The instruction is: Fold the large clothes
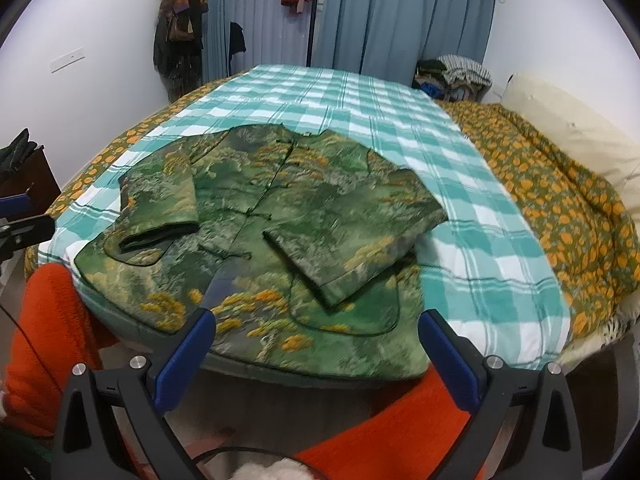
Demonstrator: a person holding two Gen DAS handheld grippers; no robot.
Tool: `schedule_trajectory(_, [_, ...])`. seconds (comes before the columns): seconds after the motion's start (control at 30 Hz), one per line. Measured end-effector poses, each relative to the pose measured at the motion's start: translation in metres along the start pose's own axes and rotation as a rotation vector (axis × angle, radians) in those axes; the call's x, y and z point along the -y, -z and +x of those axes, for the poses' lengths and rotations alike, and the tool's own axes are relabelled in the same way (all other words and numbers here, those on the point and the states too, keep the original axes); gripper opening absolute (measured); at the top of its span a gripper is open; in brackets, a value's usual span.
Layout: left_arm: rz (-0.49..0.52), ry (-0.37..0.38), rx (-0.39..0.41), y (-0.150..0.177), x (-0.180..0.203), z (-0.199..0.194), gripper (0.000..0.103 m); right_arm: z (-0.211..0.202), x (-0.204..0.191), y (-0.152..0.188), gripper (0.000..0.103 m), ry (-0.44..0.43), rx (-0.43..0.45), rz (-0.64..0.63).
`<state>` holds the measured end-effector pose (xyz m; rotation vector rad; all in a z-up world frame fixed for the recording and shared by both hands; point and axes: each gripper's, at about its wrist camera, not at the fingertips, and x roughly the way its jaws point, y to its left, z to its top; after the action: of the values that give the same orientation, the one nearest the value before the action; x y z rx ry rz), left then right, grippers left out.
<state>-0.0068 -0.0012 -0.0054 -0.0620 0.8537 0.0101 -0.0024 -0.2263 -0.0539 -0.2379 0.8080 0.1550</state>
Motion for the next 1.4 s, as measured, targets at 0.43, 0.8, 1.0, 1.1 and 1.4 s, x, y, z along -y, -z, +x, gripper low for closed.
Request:
schedule_trajectory(0.43, [0.011,-0.058,0.017,0.011,-0.002,-0.007,0.103,0.153,-0.026,-0.015,0.103,-0.002,-0.062,-0.374])
schedule_trajectory(0.8, [-0.032,-0.091,0.021,0.023,-0.021,0.000,0.103,0.218,-0.010,-0.024,0.072,-0.100,-0.164,-0.260])
schedule_trajectory(1.0, [0.059,-0.084,0.010,0.027,-0.011,0.011,0.103,0.169,-0.007,-0.033,0.010,-0.109,-0.070,-0.211])
schedule_trajectory(1.1, [0.093,-0.071,-0.013,0.029,-0.002,0.016,0.103,0.136,0.019,-0.048,0.010,-0.113,0.005,-0.100])
schedule_trajectory(1.4, [-0.013,-0.034,-0.072,0.020,-0.020,0.040,0.103,0.062,0.135,-0.062,0.009,0.155,0.179,0.079])
